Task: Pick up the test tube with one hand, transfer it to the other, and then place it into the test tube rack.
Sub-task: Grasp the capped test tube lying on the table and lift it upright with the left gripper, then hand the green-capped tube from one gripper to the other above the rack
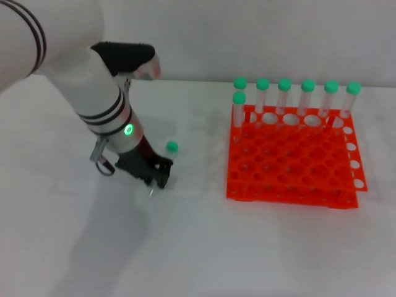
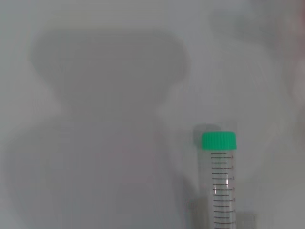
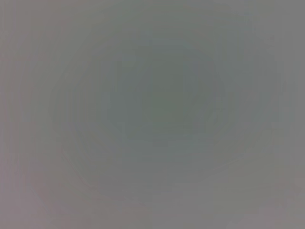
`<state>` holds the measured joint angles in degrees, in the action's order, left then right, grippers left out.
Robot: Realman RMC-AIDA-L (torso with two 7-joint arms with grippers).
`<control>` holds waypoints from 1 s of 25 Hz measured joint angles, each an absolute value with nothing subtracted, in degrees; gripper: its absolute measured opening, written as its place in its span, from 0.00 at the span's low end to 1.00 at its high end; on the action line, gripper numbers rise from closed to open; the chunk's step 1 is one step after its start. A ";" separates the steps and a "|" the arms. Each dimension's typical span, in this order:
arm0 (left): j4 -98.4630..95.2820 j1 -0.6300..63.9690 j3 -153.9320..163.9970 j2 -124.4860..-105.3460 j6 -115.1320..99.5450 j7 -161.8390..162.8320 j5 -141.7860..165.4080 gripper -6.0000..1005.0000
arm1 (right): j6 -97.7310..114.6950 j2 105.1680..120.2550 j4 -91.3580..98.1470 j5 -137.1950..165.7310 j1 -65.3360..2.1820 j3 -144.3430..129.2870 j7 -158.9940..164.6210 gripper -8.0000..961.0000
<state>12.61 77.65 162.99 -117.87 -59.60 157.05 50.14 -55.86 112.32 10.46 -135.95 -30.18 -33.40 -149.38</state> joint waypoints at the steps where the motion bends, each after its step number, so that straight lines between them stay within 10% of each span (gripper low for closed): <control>1: 12.70 77.85 162.98 -117.58 -58.93 156.18 49.03 0.24 | -55.88 112.32 10.51 -135.97 -30.08 -33.40 -149.33 0.84; 14: 15.70 77.32 162.95 -116.49 -42.66 140.13 28.45 0.20 | -55.42 112.24 10.78 -136.09 -30.37 -32.70 -149.37 0.83; 25: 4.76 61.99 162.78 -119.25 -44.90 60.27 -49.79 0.21 | -53.23 112.34 11.23 -136.15 -31.05 -31.19 -146.25 0.83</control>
<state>4.76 61.99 162.78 -119.25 -44.90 60.27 -49.79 -53.23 112.34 11.23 -136.15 -31.05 -31.19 -146.25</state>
